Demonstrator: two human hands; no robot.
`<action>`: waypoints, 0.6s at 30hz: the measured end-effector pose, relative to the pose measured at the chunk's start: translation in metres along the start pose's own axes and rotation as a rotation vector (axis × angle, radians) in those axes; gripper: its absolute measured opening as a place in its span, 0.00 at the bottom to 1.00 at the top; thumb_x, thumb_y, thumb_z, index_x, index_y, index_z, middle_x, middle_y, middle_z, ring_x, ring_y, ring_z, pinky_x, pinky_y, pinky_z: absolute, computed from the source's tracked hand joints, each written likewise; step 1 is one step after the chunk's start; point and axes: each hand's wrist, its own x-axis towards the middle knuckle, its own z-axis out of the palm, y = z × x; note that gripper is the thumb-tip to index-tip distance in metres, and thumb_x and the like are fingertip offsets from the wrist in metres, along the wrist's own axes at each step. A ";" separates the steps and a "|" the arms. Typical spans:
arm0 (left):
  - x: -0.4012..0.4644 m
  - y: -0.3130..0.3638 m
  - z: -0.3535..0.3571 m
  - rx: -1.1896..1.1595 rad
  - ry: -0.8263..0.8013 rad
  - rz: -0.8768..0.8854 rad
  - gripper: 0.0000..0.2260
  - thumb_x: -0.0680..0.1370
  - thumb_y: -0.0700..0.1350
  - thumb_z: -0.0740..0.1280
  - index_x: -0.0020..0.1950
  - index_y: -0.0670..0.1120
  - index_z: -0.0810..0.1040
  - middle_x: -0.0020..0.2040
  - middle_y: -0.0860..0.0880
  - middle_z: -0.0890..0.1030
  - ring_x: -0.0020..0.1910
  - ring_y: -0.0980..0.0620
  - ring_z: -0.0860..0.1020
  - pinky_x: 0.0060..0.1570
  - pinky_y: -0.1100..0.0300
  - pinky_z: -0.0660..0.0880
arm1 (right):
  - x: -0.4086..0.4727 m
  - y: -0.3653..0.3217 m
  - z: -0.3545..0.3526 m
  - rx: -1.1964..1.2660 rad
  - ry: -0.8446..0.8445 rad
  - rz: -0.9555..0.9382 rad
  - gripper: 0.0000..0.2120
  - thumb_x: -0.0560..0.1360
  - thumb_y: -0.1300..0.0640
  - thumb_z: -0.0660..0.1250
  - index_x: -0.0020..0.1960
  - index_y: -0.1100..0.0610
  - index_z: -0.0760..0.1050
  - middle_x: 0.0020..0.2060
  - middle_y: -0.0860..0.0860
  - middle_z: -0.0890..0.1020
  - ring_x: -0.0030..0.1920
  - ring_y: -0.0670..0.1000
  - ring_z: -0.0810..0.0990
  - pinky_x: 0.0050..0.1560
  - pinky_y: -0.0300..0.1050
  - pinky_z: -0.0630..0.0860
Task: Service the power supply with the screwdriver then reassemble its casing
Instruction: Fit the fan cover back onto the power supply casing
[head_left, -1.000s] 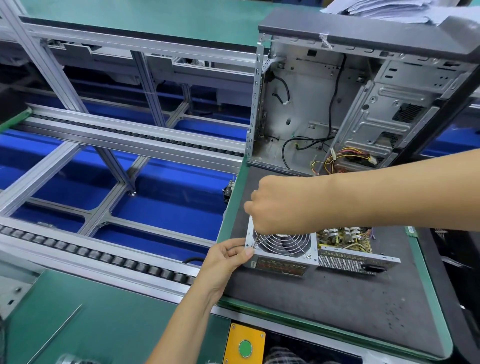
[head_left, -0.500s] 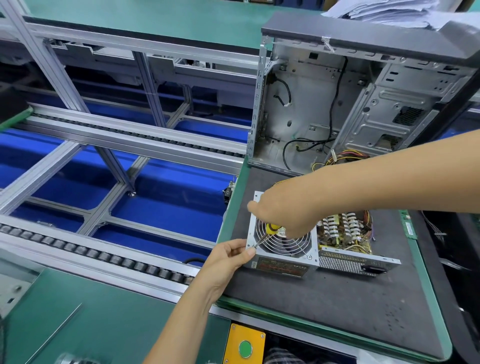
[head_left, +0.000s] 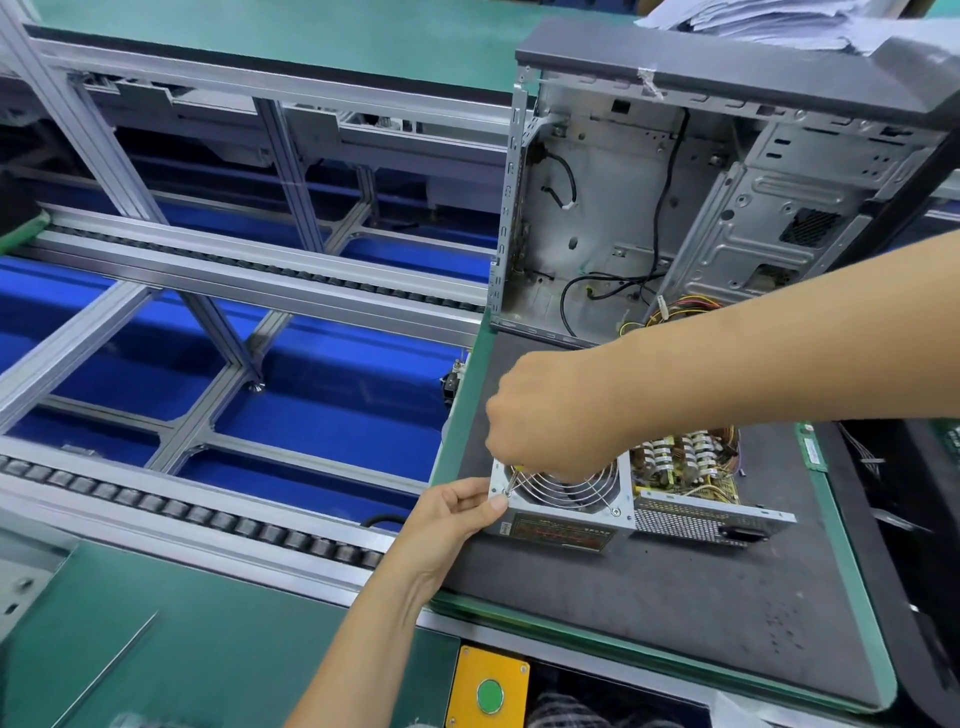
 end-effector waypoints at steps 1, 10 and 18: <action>0.001 -0.001 0.000 -0.002 -0.001 0.001 0.26 0.70 0.42 0.74 0.66 0.35 0.74 0.60 0.38 0.81 0.64 0.43 0.77 0.70 0.50 0.69 | 0.002 0.000 -0.001 0.115 -0.041 0.086 0.11 0.76 0.58 0.60 0.37 0.57 0.62 0.30 0.50 0.63 0.29 0.52 0.65 0.33 0.43 0.65; 0.001 0.002 0.000 -0.029 -0.015 0.023 0.28 0.68 0.45 0.75 0.65 0.35 0.75 0.60 0.38 0.81 0.63 0.42 0.77 0.69 0.48 0.69 | 0.000 0.009 0.005 0.508 -0.437 0.297 0.11 0.77 0.52 0.61 0.42 0.60 0.71 0.28 0.51 0.72 0.26 0.52 0.67 0.26 0.40 0.61; 0.004 0.003 -0.001 0.025 -0.112 0.002 0.14 0.77 0.37 0.68 0.36 0.50 0.84 0.27 0.60 0.76 0.29 0.65 0.74 0.39 0.72 0.71 | -0.019 -0.003 0.001 -0.472 -0.019 -0.162 0.06 0.68 0.65 0.61 0.38 0.54 0.72 0.34 0.50 0.67 0.29 0.49 0.69 0.24 0.43 0.48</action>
